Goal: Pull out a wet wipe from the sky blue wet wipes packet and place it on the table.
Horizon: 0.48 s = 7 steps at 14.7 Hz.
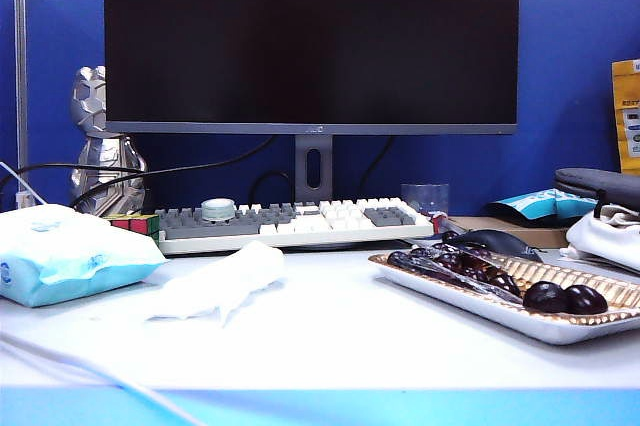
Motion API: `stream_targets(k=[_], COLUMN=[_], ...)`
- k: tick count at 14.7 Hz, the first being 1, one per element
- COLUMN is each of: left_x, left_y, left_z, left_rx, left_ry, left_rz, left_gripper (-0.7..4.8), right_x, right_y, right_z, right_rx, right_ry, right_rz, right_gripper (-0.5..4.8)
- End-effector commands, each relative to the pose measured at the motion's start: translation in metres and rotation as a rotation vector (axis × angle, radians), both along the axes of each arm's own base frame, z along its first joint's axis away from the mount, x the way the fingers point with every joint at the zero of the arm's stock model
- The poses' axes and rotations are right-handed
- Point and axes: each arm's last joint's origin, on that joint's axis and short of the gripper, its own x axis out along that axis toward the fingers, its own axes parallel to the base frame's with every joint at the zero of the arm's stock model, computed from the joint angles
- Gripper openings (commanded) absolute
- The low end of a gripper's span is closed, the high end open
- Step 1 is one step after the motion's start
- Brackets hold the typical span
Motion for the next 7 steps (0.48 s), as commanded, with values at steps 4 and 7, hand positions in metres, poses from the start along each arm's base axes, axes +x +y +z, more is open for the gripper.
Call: stream_targets(k=[4,7], left_x=[0.000,0.000], left_y=[0.021,0.026], left_z=[-0.003,-0.007], left_rx=[-0.032,-0.017], left_ry=[0.028,0.066], left_rz=[0.129,0.241], left_gripper=[-0.04,-0.04], right_x=[0.000,0.000], right_y=[0.000,0.000], right_z=[0.000,0.000], right_rx=[0.003,0.003], right_ry=[-0.007,-0.007], right_rz=[0.001,0.000], right_gripper=[-0.01,-0.01])
